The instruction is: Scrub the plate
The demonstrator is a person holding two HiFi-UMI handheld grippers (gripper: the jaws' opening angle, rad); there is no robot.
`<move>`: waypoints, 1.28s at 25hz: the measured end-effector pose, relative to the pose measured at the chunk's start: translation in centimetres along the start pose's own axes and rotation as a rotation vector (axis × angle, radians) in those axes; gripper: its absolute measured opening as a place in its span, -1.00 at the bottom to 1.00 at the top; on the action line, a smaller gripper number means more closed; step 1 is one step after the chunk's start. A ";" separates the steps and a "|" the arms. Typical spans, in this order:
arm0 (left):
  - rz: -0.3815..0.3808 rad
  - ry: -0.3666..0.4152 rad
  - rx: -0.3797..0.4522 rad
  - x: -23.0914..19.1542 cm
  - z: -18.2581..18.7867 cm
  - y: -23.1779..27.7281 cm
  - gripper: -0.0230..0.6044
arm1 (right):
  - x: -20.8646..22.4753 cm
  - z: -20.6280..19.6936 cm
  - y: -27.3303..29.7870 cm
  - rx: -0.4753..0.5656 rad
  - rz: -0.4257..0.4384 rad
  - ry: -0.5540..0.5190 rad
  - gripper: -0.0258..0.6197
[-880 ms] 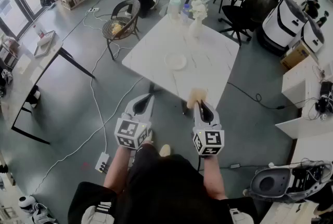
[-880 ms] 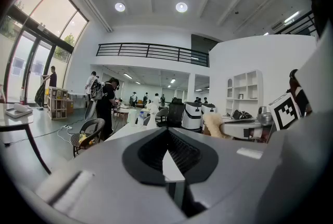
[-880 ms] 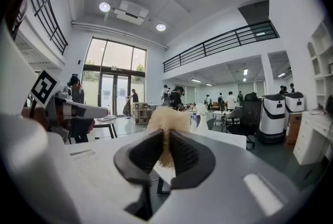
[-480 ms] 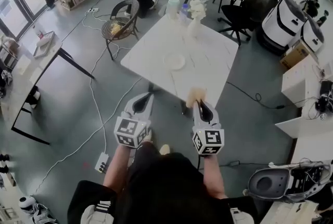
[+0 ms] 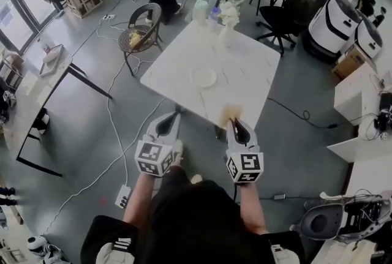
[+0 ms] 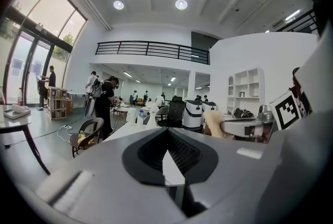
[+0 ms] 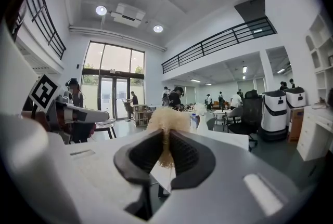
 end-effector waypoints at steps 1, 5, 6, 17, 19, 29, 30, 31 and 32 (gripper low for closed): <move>0.001 0.000 -0.001 -0.4 0.0 0.4 -0.91 | 0.1 0.0 0.6 -0.001 0.001 0.001 -0.79; -0.007 -0.004 -0.013 -2.3 0.4 2.6 -0.91 | 0.5 0.3 3.3 -0.008 -0.004 0.008 -0.79; -0.011 -0.007 -0.018 -2.8 0.4 3.2 -0.91 | 0.5 0.3 4.0 -0.011 -0.005 0.011 -0.79; -0.073 -0.050 -0.052 -10.6 2.0 11.0 -0.91 | 0.4 2.0 13.9 -0.062 -0.038 0.013 -0.79; -0.086 -0.056 -0.057 -12.0 2.3 12.2 -0.91 | 0.3 2.4 15.6 -0.068 -0.047 0.013 -0.79; -0.166 -0.084 -0.069 -18.3 3.6 16.9 -0.91 | -1.0 4.4 22.1 -0.083 -0.105 0.006 -0.79; -0.176 -0.084 -0.070 -18.8 3.7 17.3 -0.91 | -1.1 4.4 22.6 -0.085 -0.113 0.006 -0.79; -0.186 -0.083 -0.069 -19.2 3.8 17.8 -0.91 | -1.2 4.4 23.1 -0.086 -0.120 0.007 -0.79; -0.196 -0.083 -0.069 -19.6 3.8 18.2 -0.91 | -1.2 4.5 23.6 -0.087 -0.127 0.007 -0.79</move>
Point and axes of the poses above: the fingertips, and each gripper's own axes: y forward along the fingers, x to its right, z out of its top, the point moved 3 cm from there along -y, backward along the fingers, and after that the axes turned 12 degrees about -z, right-handed, at the moved point
